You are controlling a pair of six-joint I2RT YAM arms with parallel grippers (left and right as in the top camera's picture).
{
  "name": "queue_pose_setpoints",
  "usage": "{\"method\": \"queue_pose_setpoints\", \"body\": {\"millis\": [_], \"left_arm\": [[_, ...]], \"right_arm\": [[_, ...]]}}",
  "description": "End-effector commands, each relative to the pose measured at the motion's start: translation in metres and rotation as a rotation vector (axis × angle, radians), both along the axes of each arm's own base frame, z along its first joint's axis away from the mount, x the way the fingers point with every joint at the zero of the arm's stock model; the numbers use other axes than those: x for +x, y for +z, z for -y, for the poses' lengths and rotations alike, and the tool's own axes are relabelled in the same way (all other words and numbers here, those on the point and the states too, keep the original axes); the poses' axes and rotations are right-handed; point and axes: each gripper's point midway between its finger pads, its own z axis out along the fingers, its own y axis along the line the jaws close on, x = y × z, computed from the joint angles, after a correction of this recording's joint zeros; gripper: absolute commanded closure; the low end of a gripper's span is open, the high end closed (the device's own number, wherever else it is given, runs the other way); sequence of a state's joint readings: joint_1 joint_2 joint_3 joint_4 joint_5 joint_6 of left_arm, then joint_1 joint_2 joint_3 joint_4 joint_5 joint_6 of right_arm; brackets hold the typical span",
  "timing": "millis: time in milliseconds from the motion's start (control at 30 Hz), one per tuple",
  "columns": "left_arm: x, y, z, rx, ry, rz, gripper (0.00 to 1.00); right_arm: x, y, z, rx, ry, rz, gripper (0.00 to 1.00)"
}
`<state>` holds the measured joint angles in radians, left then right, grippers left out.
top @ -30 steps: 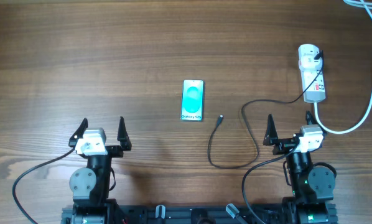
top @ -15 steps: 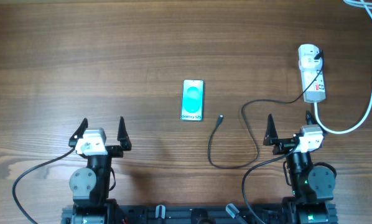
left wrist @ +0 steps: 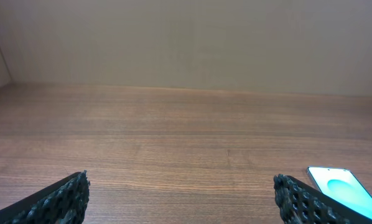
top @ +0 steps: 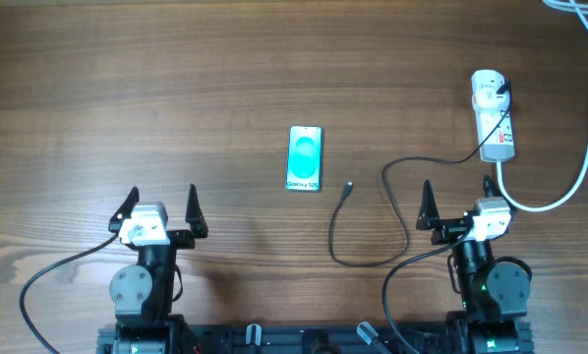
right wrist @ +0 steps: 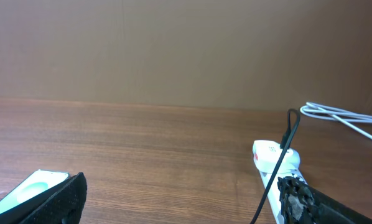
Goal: Plug charger to phone and switch on socket
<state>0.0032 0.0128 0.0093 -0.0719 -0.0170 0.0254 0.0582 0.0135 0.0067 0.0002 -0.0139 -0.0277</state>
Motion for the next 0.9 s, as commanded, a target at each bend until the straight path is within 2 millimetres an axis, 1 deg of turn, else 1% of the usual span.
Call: {"method": "queue_pose_setpoints", "body": {"millis": [0,333,367,400,433,467,500,533,567,633,700,733,767,833,867], "left_arm": [[0.000,-0.001,0.001,0.011,-0.009,-0.001,0.00],[0.000,-0.001,0.001,0.011,-0.009,-0.001,0.00],[0.000,0.000,0.003,0.004,-0.021,0.003,0.00],[-0.001,0.000,0.020,-0.075,-0.113,0.002,0.00],[-0.004,0.004,0.042,-0.185,-0.235,0.003,0.00],[-0.011,0.008,0.065,-0.290,-0.364,-0.014,0.00],[-0.018,0.008,0.082,-0.369,-0.466,-0.046,0.00],[-0.024,0.014,0.093,-0.413,-0.540,-0.047,0.00],[-0.026,0.021,0.096,-0.419,-0.563,-0.024,0.00],[-0.027,0.034,0.097,-0.451,-0.579,0.018,0.00],[-0.030,0.059,0.097,-0.421,-0.602,0.124,0.00],[-0.032,0.066,0.097,-0.410,-0.610,0.157,0.00],[-0.037,0.086,0.096,-0.383,-0.624,0.249,0.00],[-0.044,0.117,0.087,-0.354,-0.597,0.397,0.00],[-0.046,0.128,0.083,-0.351,-0.576,0.441,0.00]], "right_arm": [[0.000,0.003,0.001,0.003,-0.010,0.012,0.00],[0.000,0.003,0.001,0.003,-0.010,0.012,0.00],[0.000,0.003,0.001,0.002,-0.010,0.012,0.00],[0.000,0.003,0.001,0.003,-0.010,0.012,0.00],[0.000,0.003,0.001,0.003,-0.010,0.012,0.00],[0.000,0.003,0.001,0.003,-0.010,0.012,0.00],[0.000,0.003,0.001,0.003,-0.010,0.012,0.00],[0.000,0.003,0.001,0.002,-0.010,0.012,0.00],[0.000,0.003,0.001,0.002,-0.010,0.012,0.00],[0.000,0.003,0.001,0.003,-0.010,0.012,0.00],[0.000,0.003,0.001,0.003,-0.010,0.012,0.00],[0.000,0.003,0.001,0.003,-0.010,0.012,0.00],[0.000,0.003,0.001,0.003,-0.010,0.012,0.00],[0.000,0.003,0.001,0.003,-0.010,0.013,0.00],[0.000,0.003,0.001,0.003,-0.010,0.013,0.00]]}}
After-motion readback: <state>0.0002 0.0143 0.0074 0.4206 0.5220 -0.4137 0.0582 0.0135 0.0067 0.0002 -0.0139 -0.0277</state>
